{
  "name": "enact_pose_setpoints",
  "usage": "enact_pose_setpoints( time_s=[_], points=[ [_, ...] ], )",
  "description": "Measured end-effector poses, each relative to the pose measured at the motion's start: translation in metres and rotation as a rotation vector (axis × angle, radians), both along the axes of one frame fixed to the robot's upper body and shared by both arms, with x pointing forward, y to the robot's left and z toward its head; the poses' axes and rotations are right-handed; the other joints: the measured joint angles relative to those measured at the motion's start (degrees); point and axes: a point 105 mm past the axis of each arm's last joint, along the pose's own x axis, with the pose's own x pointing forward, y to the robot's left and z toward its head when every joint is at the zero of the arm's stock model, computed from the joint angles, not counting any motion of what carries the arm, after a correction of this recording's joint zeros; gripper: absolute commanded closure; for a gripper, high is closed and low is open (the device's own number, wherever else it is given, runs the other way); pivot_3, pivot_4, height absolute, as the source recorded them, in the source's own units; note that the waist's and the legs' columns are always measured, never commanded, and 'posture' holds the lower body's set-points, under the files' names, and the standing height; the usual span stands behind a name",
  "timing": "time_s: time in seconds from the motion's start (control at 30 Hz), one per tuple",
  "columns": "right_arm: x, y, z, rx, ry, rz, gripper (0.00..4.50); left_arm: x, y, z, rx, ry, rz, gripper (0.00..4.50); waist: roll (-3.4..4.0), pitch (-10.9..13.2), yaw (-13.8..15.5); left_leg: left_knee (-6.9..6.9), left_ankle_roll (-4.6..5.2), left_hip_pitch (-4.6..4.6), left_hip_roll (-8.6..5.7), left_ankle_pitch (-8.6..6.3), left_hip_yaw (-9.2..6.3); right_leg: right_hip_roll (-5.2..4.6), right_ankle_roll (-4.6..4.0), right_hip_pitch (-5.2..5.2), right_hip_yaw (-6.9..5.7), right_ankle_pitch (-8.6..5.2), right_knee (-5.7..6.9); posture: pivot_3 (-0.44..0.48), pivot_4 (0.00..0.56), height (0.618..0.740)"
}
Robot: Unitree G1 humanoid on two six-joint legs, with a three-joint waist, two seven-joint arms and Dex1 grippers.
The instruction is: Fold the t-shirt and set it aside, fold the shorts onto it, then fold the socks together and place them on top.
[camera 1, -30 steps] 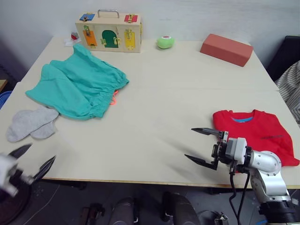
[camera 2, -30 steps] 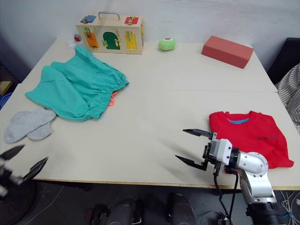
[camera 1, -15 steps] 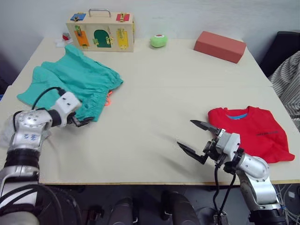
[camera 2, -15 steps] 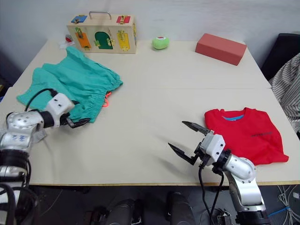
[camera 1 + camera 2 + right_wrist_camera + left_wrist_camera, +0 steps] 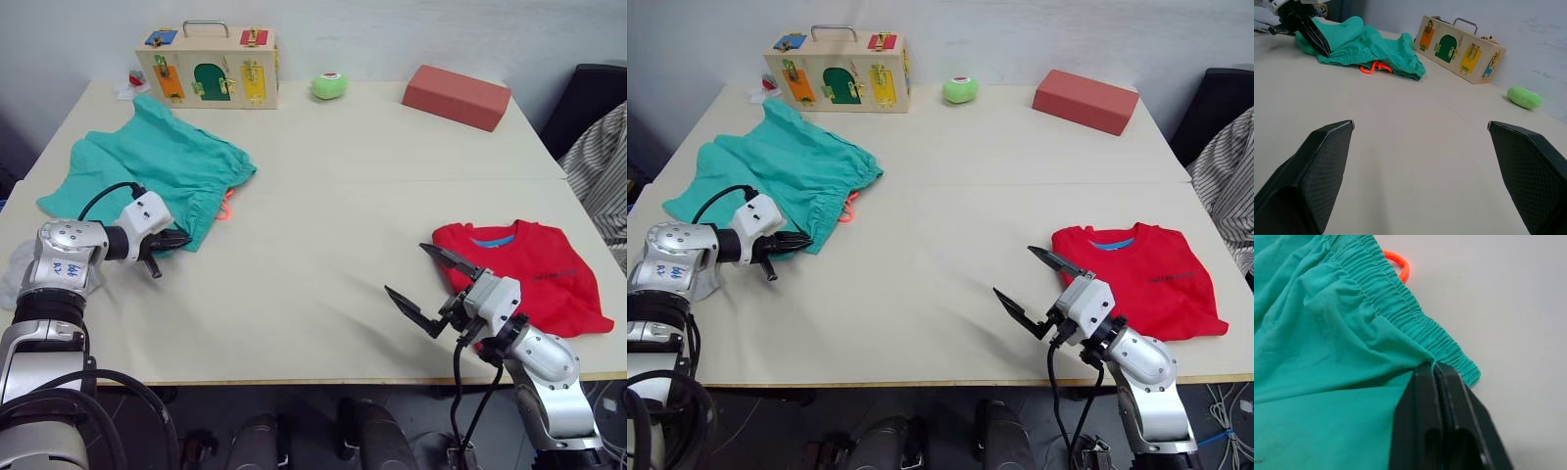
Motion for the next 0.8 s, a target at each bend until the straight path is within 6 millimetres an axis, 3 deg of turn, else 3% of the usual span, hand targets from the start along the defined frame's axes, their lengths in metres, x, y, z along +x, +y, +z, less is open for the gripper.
enact_pose_setpoints(
  time_s=[0.27, 0.47, 0.6, 0.8],
  points=[
    [0.001, 0.0, 0.003, -0.013, -0.009, 0.004, 0.0, -0.008, -0.019, 0.007, -0.087, 0.019, -0.102, 4.48, -0.05, 0.0, 0.4, 0.11, 0.01, -0.02, 0.01, 0.0, 0.03, 0.07, 0.01, -0.02, 0.18, -0.01, 0.08, 0.0, 0.15, 0.74],
    [-0.003, -0.003, -0.005, -0.021, 0.021, 0.0, 0.0, -0.014, -0.021, 0.027, -0.111, -0.039, -0.157, 4.48, -0.05, 0.0, 0.4, 0.17, 0.0, -0.01, 0.03, 0.0, 0.04, 0.1, 0.01, -0.02, 0.38, -0.01, 0.12, 0.0, 0.15, 0.74],
    [-0.003, -0.003, -0.005, -0.03, 0.022, 0.002, 0.0, -0.022, -0.065, 0.028, -0.227, -0.005, -0.272, 4.48, -0.05, 0.0, 0.7, 0.43, 0.05, -0.04, 0.03, -0.03, 0.02, 0.08, 0.06, 0.01, 0.66, -0.04, 0.23, 0.0, 0.15, 0.74],
    [-0.003, -0.013, -0.003, -0.067, 0.016, -0.021, 0.0, -0.044, -0.159, 0.007, -0.37, 0.102, -0.501, 4.48, -0.08, 0.0, 0.6, 0.8, 0.12, -0.1, 0.02, -0.11, 0.02, 0.11, 0.14, 0.02, 0.86, -0.03, 0.2, 0.0, 0.15, 0.74]
  ],
)
